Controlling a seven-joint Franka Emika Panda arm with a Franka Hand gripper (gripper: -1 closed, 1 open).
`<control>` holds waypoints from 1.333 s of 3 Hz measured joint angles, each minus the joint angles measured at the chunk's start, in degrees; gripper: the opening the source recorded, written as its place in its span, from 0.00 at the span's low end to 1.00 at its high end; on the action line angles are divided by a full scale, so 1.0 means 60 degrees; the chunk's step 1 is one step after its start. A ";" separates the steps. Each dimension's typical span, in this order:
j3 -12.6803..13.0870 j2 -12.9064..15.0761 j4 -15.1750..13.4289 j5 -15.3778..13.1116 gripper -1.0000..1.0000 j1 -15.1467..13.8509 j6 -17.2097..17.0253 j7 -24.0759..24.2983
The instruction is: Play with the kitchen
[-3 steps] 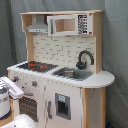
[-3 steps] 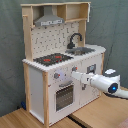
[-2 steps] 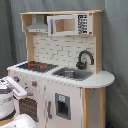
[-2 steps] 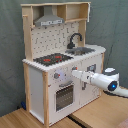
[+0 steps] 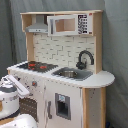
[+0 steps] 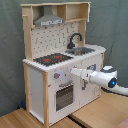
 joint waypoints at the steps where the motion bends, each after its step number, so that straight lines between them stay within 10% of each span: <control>1: -0.0005 0.0000 -0.0445 0.0003 1.00 -0.0430 0.0778 0.0017; 3: 0.0113 0.0002 -0.0255 0.0038 1.00 -0.1622 0.1992 -0.0072; 4: 0.0120 0.0002 -0.0255 0.0038 0.00 -0.1622 0.1992 -0.0060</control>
